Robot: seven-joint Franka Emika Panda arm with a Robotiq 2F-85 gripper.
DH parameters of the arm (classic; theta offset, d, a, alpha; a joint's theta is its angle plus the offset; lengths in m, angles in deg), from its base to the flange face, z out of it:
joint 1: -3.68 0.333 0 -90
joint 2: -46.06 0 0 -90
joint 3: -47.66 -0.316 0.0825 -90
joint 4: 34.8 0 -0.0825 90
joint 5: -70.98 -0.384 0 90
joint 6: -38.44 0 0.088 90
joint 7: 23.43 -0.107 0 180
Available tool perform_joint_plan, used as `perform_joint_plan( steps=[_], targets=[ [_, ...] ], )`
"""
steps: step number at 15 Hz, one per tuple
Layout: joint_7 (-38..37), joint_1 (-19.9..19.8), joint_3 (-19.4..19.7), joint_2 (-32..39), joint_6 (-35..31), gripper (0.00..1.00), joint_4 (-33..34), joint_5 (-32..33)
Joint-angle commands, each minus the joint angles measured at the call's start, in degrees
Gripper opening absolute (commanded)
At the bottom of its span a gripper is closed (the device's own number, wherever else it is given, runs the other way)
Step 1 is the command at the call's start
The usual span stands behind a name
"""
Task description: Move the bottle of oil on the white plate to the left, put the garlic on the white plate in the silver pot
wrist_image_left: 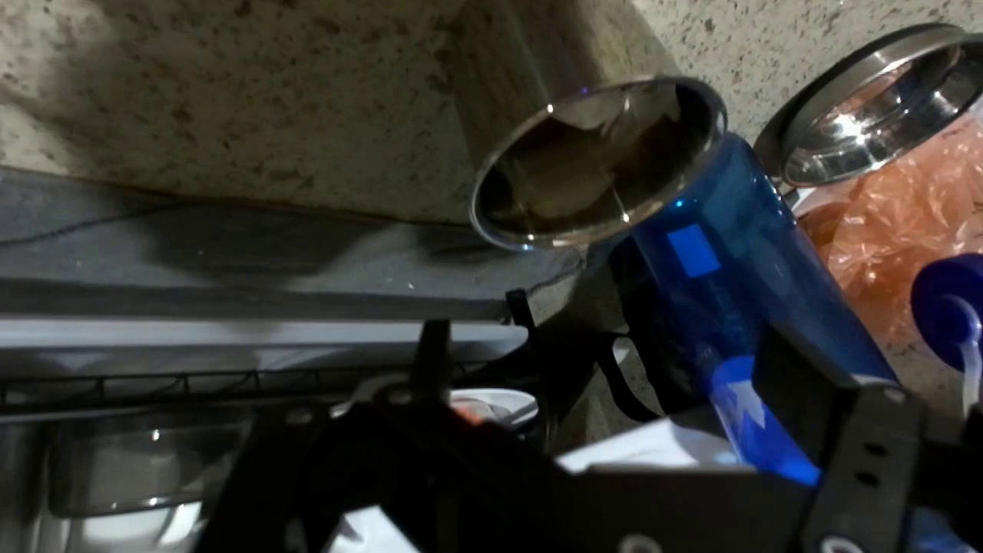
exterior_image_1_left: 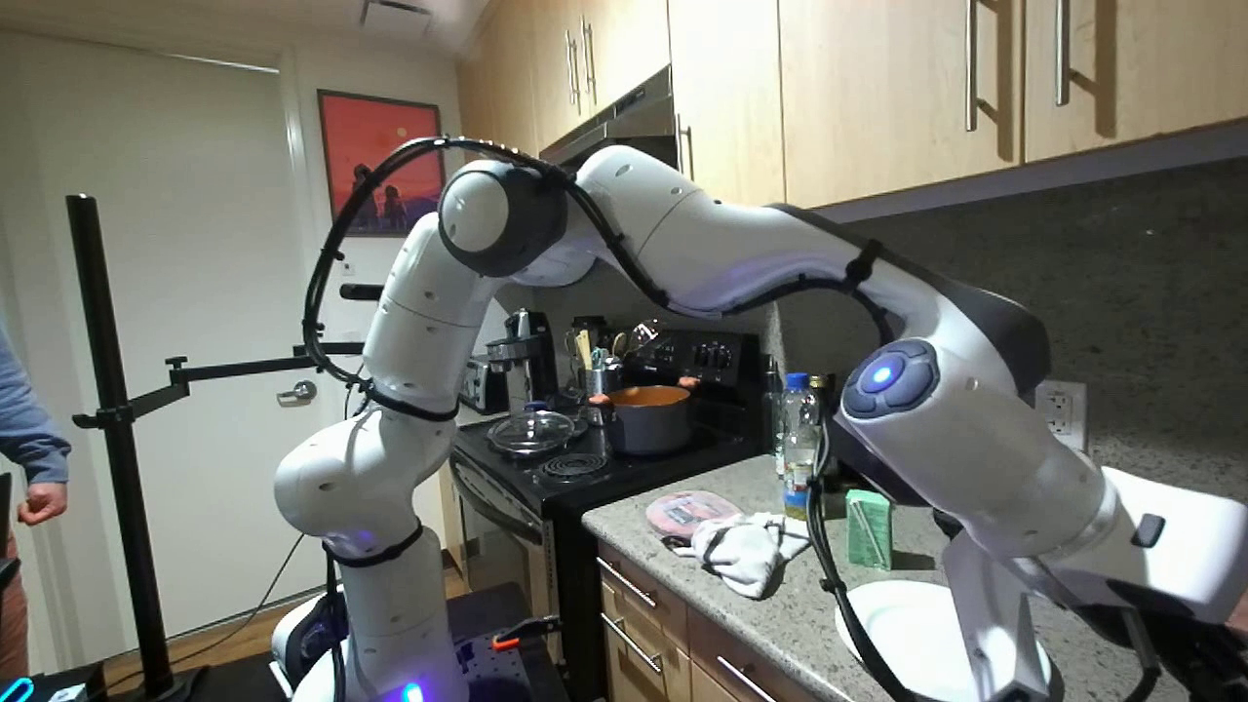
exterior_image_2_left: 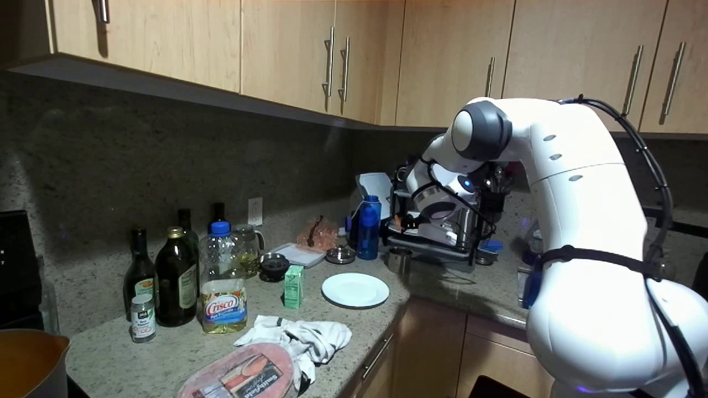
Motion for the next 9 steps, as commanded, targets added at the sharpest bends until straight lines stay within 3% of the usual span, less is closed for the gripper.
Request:
perform_joint_plan(
  steps=[1, 7, 8, 9],
  targets=[
    [3.75, 0.21, 0.16, -8.34, 0.46, 1.0, -6.53, -0.2],
    [6.68, 1.57, -0.47, -21.73, 7.31, 1.0, -21.23, 4.23],
    [4.61, 1.06, -0.11, -15.17, 4.9, 1.0, -14.6, 3.11],
    [5.05, 1.29, -0.29, -17.05, 5.71, 1.0, -16.72, 3.64]
  ],
)
